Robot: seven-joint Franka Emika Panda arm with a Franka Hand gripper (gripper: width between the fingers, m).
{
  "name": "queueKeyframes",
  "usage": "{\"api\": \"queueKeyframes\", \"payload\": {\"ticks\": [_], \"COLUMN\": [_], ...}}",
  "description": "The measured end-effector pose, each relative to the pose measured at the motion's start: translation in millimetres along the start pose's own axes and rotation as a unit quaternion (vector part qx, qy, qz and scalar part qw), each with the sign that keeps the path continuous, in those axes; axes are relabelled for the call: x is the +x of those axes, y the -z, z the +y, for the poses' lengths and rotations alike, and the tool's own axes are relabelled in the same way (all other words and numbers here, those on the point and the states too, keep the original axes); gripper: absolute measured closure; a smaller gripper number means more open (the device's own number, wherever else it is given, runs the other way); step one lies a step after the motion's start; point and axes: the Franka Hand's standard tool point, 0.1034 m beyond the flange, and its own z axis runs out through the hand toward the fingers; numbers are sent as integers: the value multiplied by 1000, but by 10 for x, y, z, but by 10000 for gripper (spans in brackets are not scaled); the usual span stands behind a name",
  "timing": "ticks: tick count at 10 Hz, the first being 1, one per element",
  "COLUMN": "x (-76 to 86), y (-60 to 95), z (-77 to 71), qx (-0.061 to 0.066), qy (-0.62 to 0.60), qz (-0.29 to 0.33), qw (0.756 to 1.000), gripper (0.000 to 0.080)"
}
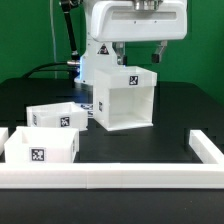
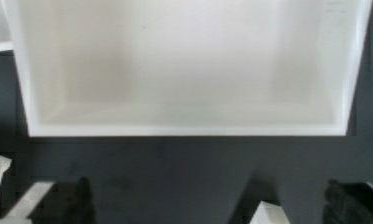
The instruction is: Assemble drawer
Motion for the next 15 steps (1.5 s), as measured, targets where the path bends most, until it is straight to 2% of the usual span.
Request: {"api": "queueKeyframes", "payload": {"ticks": [2,4,8,9,10,11,12,13,14,15], "x": [-258,-420,-363,-360,-333,-333,-333,-333,-333,-333], "y": [-44,-141,-378,-469,-469,-469,-469,-469,-469,-469], "z": [-214,-328,-405,-398,-391,-391,-391,-391,-391,-391], "qx": [1,-1,-4,2,1,1,1,1,1,1], "qy": [-3,2,3,1,0,0,0,0,0,0], "qz": [-2,-3,13,13,18,18,18,18,18,18], "qw": [1000,1000,1000,1000,1000,1000,1000,1000,1000,1000], "gripper": [150,150,150,150,150,252,387,387,581,714]}}
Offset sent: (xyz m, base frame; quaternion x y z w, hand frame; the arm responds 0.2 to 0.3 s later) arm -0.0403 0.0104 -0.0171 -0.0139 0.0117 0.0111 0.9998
